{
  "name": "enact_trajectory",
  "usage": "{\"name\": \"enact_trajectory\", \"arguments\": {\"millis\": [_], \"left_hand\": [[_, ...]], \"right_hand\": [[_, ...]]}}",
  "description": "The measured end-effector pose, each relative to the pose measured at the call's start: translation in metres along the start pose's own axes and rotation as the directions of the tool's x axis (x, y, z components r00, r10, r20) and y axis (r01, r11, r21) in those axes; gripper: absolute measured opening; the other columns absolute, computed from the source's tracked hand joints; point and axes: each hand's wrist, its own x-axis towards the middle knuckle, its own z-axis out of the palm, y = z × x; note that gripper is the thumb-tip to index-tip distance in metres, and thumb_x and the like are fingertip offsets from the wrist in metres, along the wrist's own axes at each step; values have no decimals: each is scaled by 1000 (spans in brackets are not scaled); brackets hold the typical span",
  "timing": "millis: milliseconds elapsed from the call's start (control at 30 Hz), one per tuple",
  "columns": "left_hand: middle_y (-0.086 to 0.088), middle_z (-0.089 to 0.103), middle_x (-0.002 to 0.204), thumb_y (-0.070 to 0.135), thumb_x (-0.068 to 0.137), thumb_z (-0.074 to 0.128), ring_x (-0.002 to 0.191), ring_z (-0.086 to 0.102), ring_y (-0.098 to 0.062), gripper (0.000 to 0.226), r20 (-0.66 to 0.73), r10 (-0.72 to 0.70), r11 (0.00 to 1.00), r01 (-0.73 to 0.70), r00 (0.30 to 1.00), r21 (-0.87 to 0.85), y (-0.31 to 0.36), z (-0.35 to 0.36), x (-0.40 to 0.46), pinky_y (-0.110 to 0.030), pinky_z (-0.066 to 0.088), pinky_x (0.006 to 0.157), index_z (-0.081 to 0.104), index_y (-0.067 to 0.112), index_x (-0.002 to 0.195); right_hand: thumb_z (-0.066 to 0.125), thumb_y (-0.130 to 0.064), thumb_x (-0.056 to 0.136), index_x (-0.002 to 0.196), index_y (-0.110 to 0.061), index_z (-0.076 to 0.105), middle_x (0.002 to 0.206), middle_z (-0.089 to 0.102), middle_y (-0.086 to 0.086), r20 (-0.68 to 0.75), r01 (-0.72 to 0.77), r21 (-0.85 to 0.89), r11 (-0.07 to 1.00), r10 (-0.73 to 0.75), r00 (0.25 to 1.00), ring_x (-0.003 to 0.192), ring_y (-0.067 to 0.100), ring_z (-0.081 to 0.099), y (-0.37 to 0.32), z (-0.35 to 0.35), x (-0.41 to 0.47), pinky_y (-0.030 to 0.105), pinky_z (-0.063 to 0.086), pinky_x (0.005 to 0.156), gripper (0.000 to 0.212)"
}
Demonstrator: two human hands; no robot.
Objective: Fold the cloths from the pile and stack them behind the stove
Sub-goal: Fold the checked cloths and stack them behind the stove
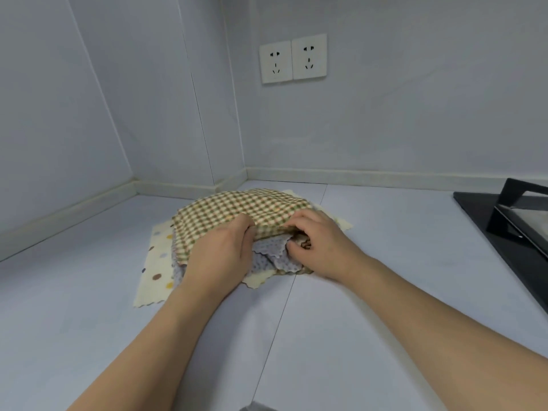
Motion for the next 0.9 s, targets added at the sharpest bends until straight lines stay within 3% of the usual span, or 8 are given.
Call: {"name": "enact_trajectory", "arguments": {"millis": [133, 267, 367, 500, 600, 700, 900], "left_hand": [[3, 56, 76, 29, 100, 36, 67, 52, -20, 24, -130, 88, 996, -91, 988, -16, 5, -4, 9, -39, 45, 54, 53, 16, 90], [2, 59, 83, 25, 99, 40, 73, 54, -20, 22, -147, 126, 992, -122, 981, 37, 3, -4, 11, -40, 47, 57, 58, 14, 93], [0, 60, 85, 22, 98, 42, 73, 56, -22, 21, -133, 114, 987, -97, 985, 128, 1, -9, 11, -38, 46, 55, 62, 13, 96], [-3, 58, 84, 17, 96, 42, 73, 54, -26, 22, -180, -36, 995, 53, 983, 87, 9, -33, 9, -41, 47, 58, 63, 10, 96], [-6, 58, 88, 6, 96, 48, 78, 53, -29, 14, -198, -18, 999, 27, 980, 44, 24, -66, 22, -45, 46, 67, 62, 8, 96], [-6, 59, 93, 10, 97, 46, 84, 53, -29, 14, -232, -9, 999, 17, 973, 32, 44, -113, 35, -44, 45, 74, 60, 9, 98], [1, 59, 95, 17, 100, 41, 87, 53, -20, 17, -239, -24, 997, 4, 971, -83, 99, -190, 42, -37, 45, 72, 57, 15, 99]], "right_hand": [[61, -17, 91, 109, -14, 68, 113, 62, -2, -167, -37, -3, 999, 36, 985, 108, 19, 52, 9, 3, 6, 37, 41, 96, 20], [57, -10, 89, 101, -15, 69, 100, 66, -3, -310, -83, -15, 996, 75, 948, 95, 20, 59, 14, -2, 10, 41, 46, 87, 18], [49, -11, 88, 99, -13, 68, 96, 65, -2, -368, -31, -24, 999, 20, 930, 90, 20, 59, 2, -16, 15, 38, 48, 82, 22], [53, -9, 93, 100, -14, 65, 93, 63, -5, -474, 23, -42, 999, -40, 880, 88, 15, 56, -25, -43, 9, 28, 45, 78, 15], [52, -10, 95, 101, -13, 64, 93, 58, -9, -477, 26, -14, 1000, -30, 879, 90, 11, 53, -48, -73, 1, 24, 42, 76, 15], [52, -10, 95, 99, -11, 64, 91, 58, -6, -488, 16, 18, 1000, -6, 873, 87, 12, 53, -72, -116, -9, 25, 43, 76, 13], [52, -17, 97, 98, -11, 66, 90, 61, -6, -565, 5, 17, 1000, 5, 825, 83, 9, 56, -123, -221, -50, 21, 42, 73, 15]]}}
